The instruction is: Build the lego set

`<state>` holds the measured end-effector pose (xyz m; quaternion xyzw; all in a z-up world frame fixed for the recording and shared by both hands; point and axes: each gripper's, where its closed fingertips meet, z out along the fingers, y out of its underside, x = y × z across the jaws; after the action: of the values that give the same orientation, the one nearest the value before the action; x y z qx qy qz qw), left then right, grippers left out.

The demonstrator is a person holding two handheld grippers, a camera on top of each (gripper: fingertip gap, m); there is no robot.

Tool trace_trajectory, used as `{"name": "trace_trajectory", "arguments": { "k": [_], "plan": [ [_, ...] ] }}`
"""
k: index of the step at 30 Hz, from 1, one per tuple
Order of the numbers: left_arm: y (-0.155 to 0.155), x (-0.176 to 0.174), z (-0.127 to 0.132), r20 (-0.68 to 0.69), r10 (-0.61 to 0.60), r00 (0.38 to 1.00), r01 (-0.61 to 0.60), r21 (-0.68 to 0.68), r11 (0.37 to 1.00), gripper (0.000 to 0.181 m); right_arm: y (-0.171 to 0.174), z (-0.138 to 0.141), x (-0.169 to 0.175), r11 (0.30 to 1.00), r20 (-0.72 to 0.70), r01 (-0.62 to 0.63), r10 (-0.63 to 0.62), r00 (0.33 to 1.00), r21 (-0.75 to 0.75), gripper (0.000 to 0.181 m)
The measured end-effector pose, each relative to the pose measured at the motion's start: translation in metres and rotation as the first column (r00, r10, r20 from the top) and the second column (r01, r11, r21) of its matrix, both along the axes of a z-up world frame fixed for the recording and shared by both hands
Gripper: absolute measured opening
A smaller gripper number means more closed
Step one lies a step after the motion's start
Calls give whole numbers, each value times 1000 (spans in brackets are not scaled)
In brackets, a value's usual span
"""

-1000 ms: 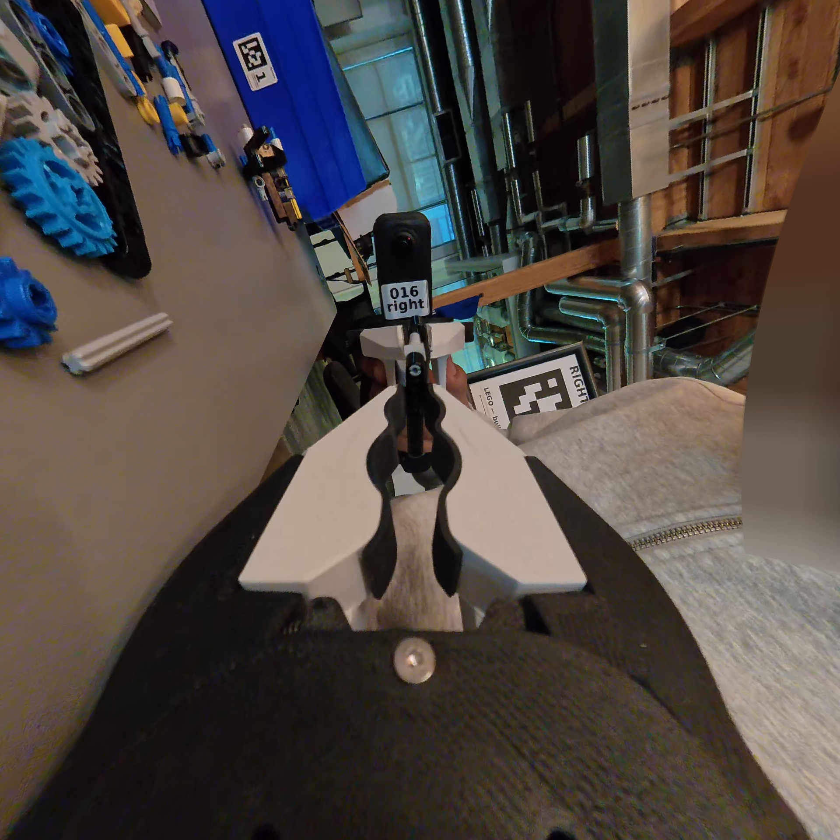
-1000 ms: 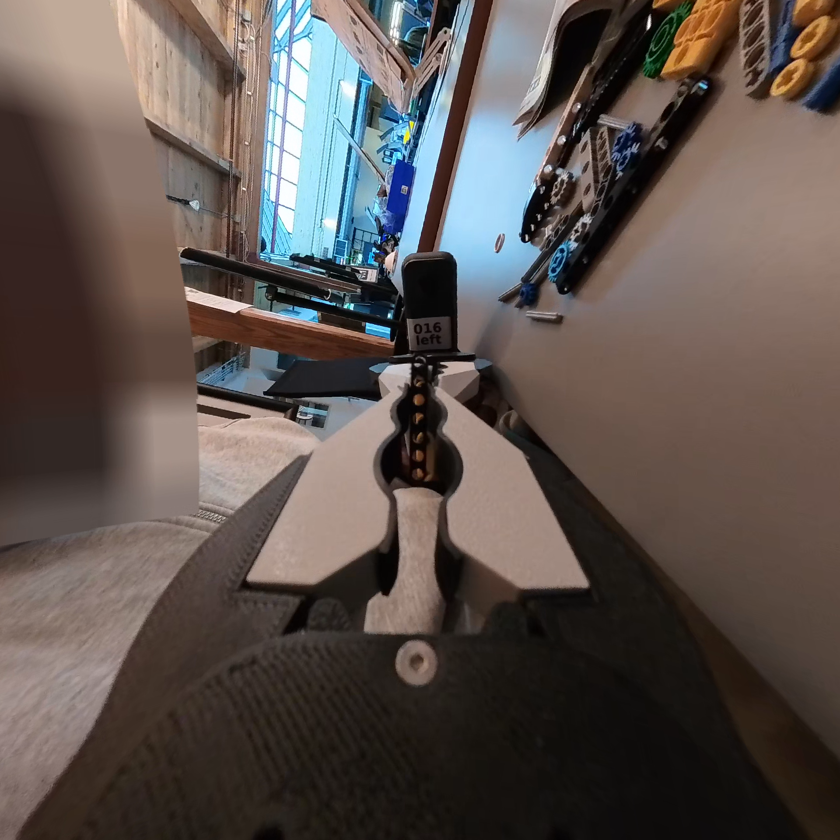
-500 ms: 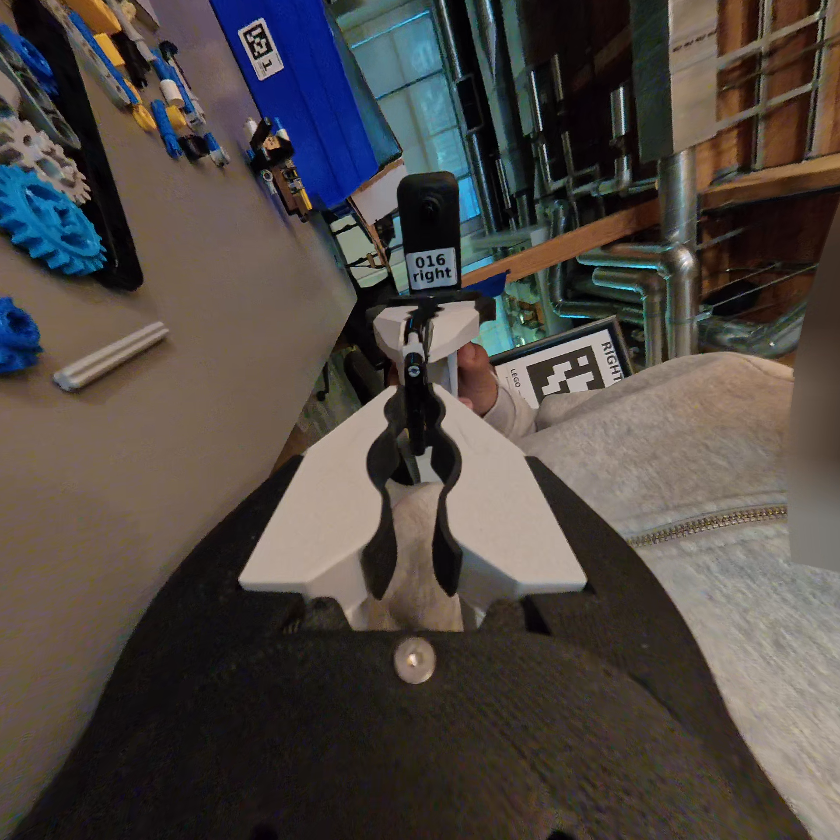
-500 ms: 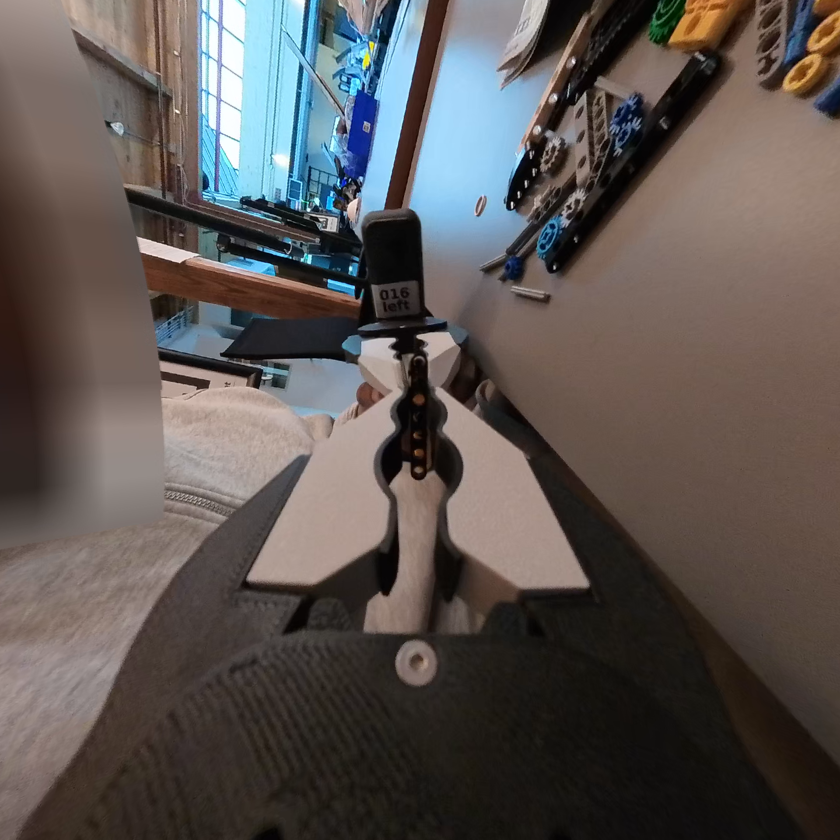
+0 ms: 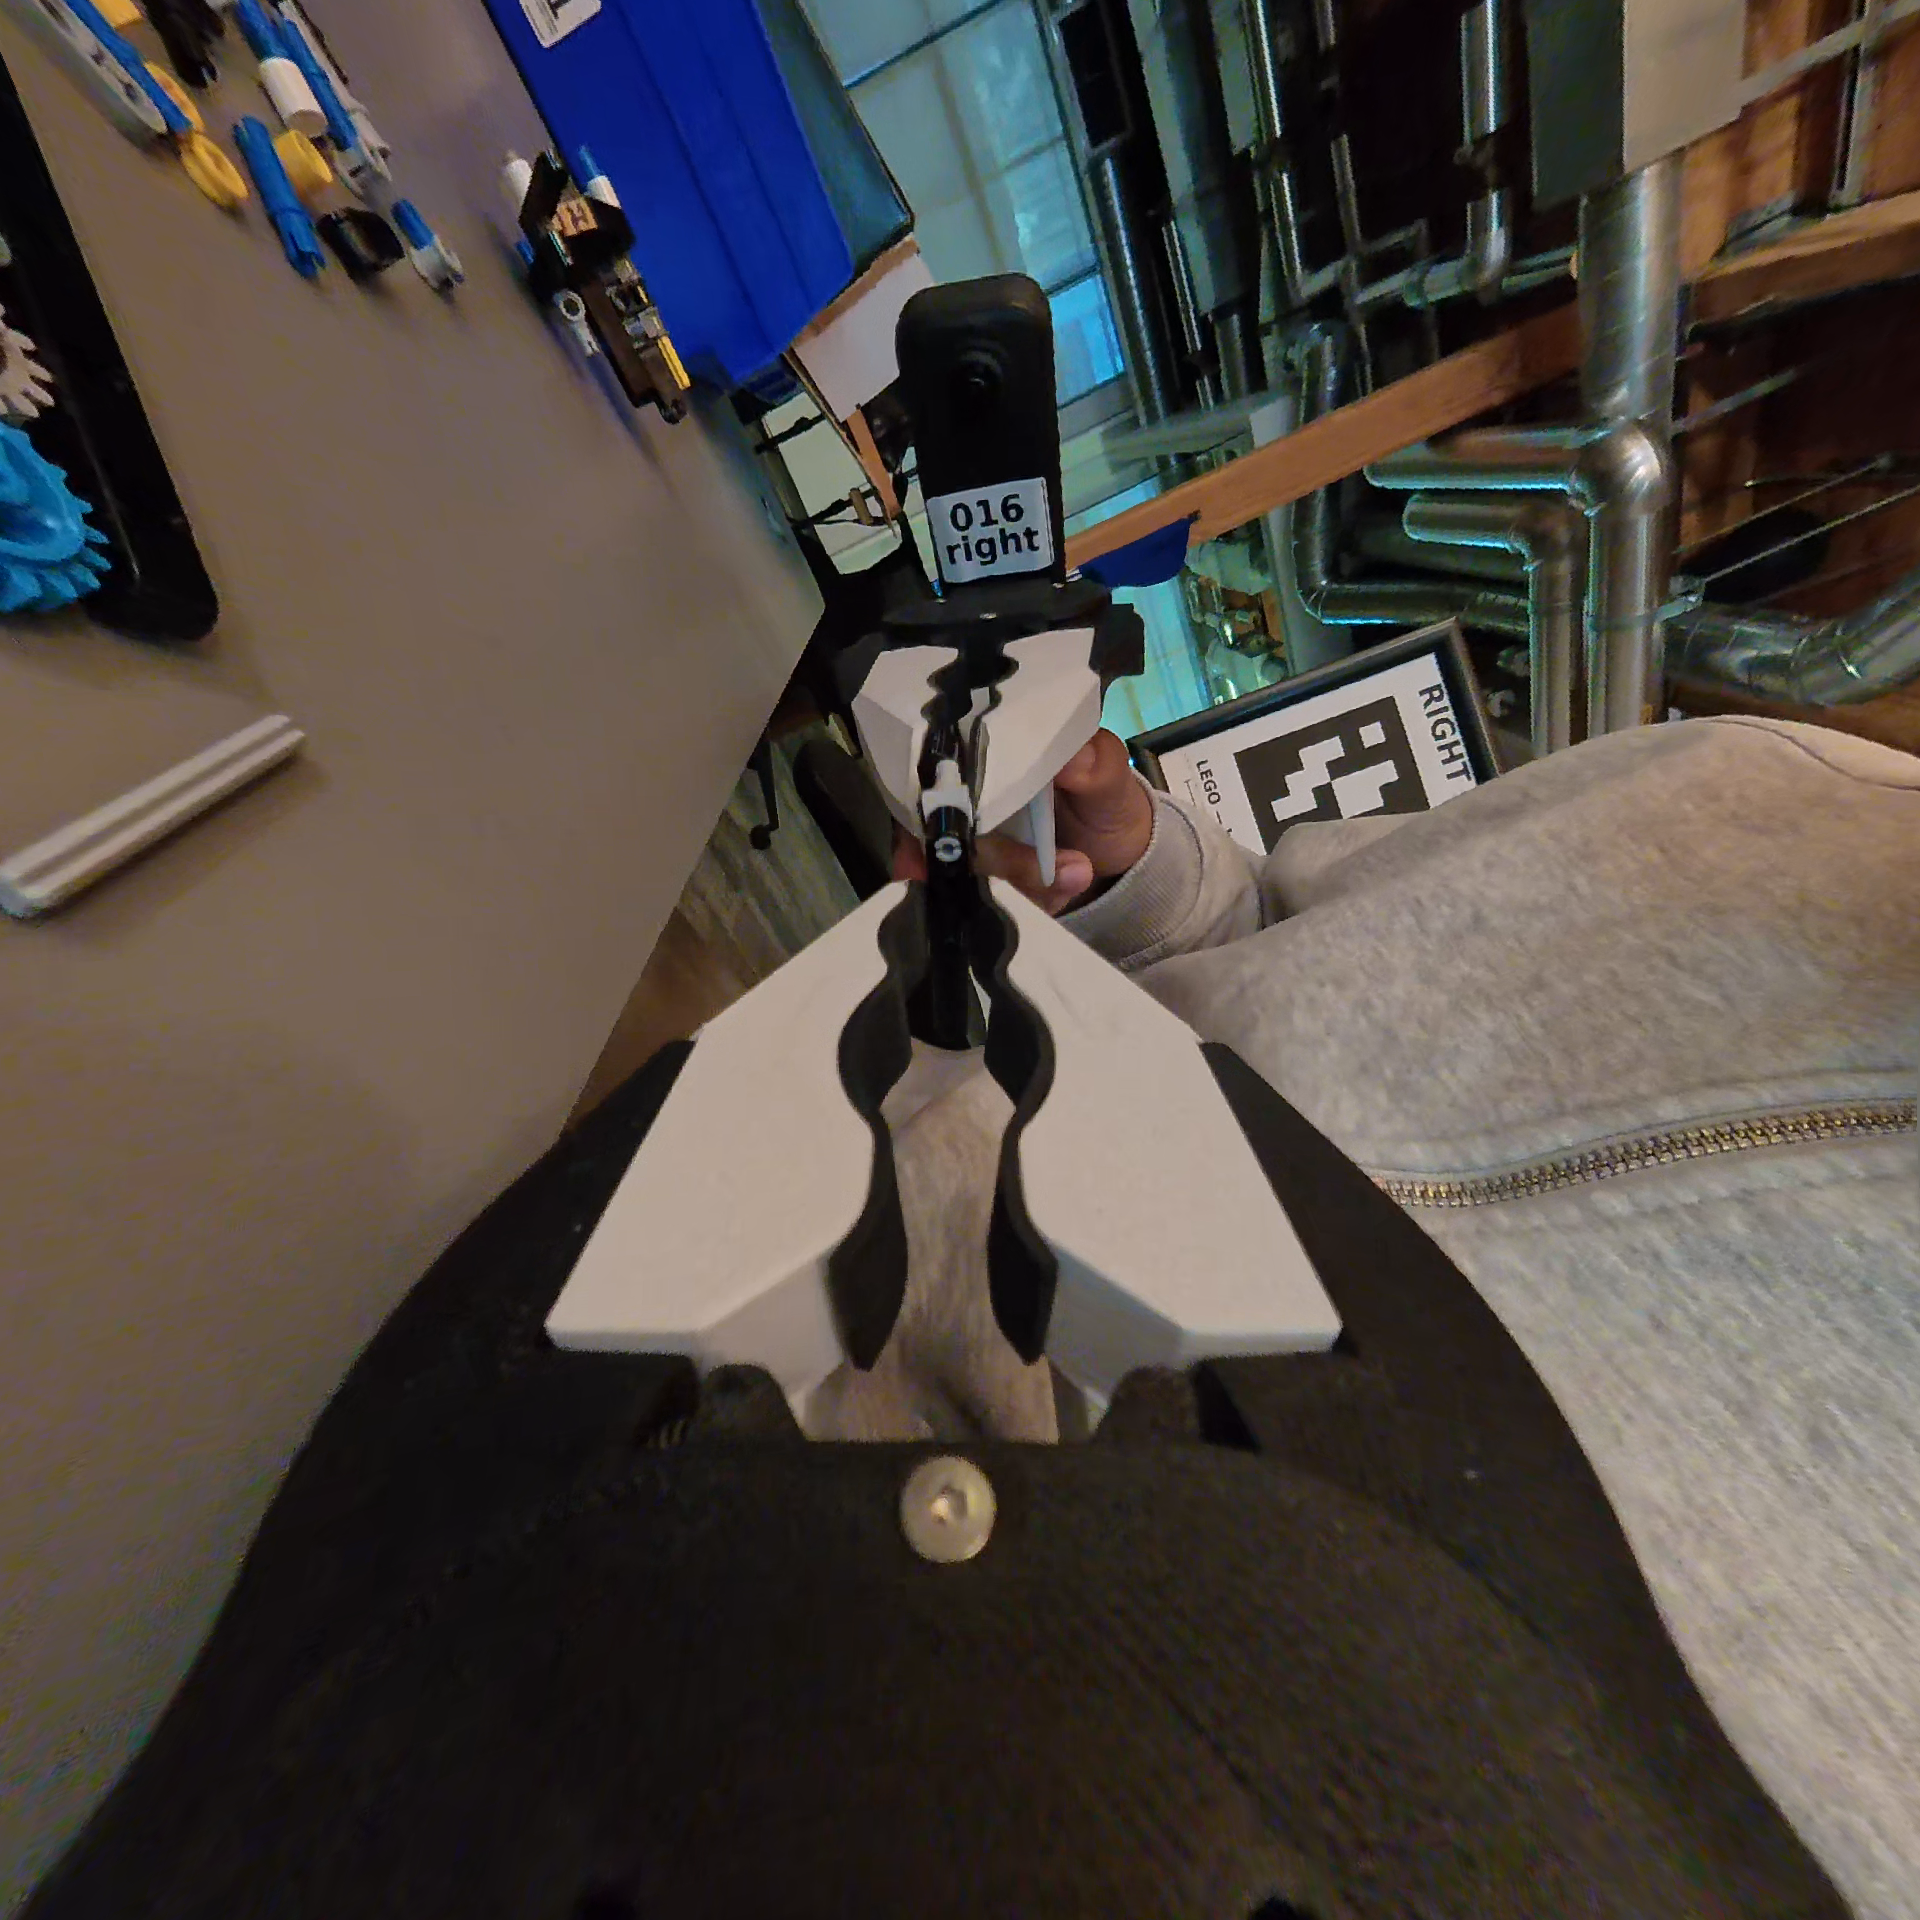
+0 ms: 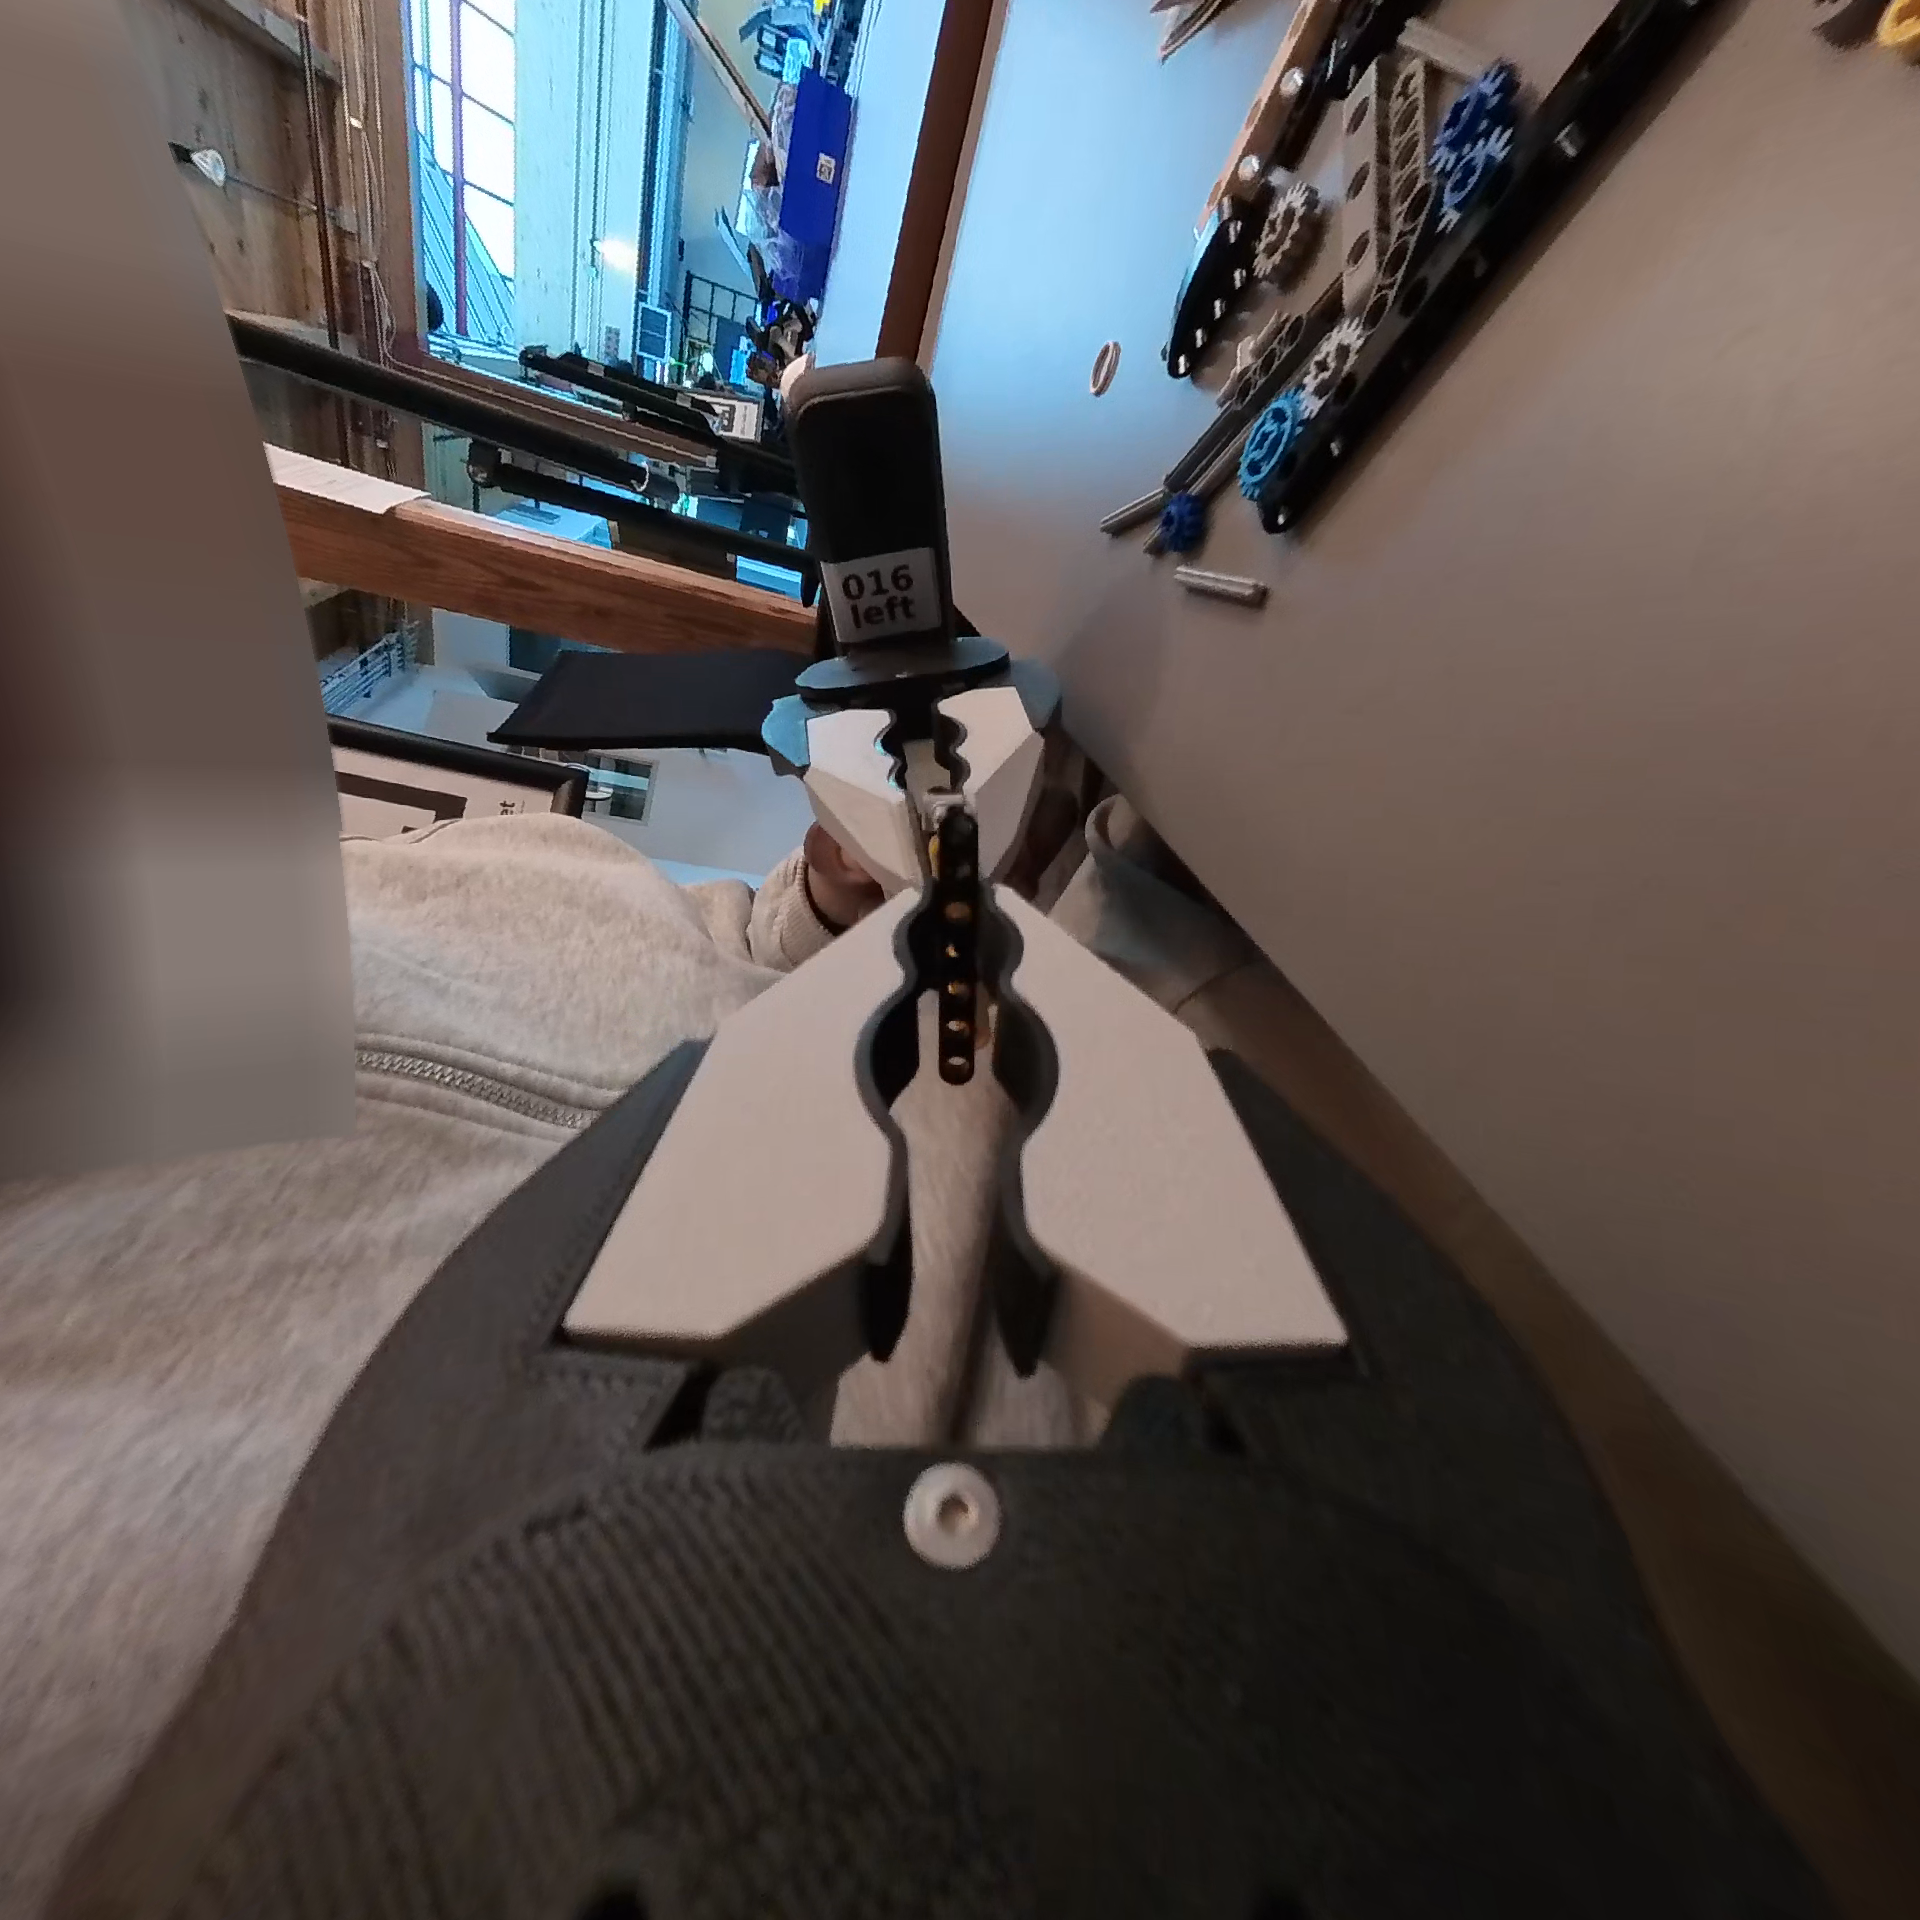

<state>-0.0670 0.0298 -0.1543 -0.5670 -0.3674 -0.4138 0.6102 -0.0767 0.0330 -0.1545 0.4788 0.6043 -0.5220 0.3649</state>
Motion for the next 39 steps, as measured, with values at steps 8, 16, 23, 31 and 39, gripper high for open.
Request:
{"name": "trace_trajectory", "arguments": {
  "k": [8, 16, 23, 31, 39],
  "plan": [
    [0, 3, -1, 37, -35, 999, 34, 7, 999, 5, -1, 0, 4, 999, -36, -36, 37, 999, 18, 5],
    [0, 6, 0, 21, -54, 998, 54, 2, 999, 5, 0, 1, 7, 997, -32, -72, 72, 997, 27, 5],
    [2, 19, 0, -29, -110, 993, 110, -9, 994, 5, 2, 0, 21, 997, 10, -73, 72, 997, 34, 5],
    [9, 41, -5, -4, -166, 986, 166, 7, 986, 5, 8, -5, 43, 999, 44, -30, 29, 999, 11, 5],
    [11, 47, -7, -5, -188, 982, 188, -2, 982, 5, 10, -7, 48, 995, -45, -63, 66, 997, 75, 5]
  ]
}}
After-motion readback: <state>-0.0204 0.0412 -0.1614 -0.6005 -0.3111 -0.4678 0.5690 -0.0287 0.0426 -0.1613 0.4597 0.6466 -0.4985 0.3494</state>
